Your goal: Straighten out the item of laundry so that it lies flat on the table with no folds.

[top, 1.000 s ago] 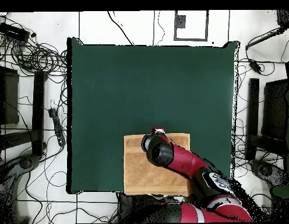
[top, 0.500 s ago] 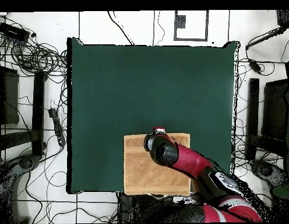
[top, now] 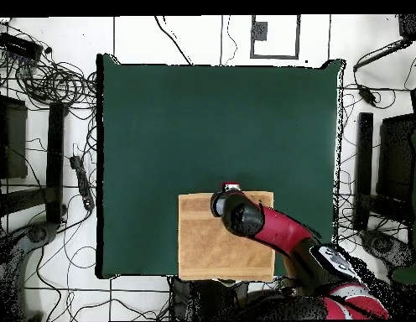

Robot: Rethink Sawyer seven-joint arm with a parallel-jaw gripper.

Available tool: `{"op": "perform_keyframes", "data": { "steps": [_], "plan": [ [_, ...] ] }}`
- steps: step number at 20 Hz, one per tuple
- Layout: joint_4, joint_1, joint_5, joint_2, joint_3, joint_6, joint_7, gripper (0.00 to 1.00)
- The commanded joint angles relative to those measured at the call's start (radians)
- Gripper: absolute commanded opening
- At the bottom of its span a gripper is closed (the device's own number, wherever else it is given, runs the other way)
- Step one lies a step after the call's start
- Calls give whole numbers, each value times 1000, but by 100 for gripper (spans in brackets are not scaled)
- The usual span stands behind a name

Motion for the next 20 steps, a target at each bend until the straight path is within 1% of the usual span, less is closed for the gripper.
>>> {"op": "perform_keyframes", "data": {
  "steps": [1,3,5,6,7,10,11,14,18,19,20],
  "plan": [
    [-356,52,141,164,74,-224,106,0],
    [-366,102,203,162,3,-168,139,0],
    [-381,145,249,170,-57,-137,163,0],
    [-386,149,255,175,-66,-139,162,0],
    [-357,128,246,169,-37,-164,163,0],
    [-384,131,294,187,-50,-135,173,0],
    [-405,145,322,198,-75,-110,181,0],
    [-445,138,349,213,-80,-77,166,0],
    [-518,175,401,250,-159,-17,181,0],
    [-546,156,402,277,-161,-17,168,0],
    [-559,154,407,287,-166,-18,167,0]
  ]
}}
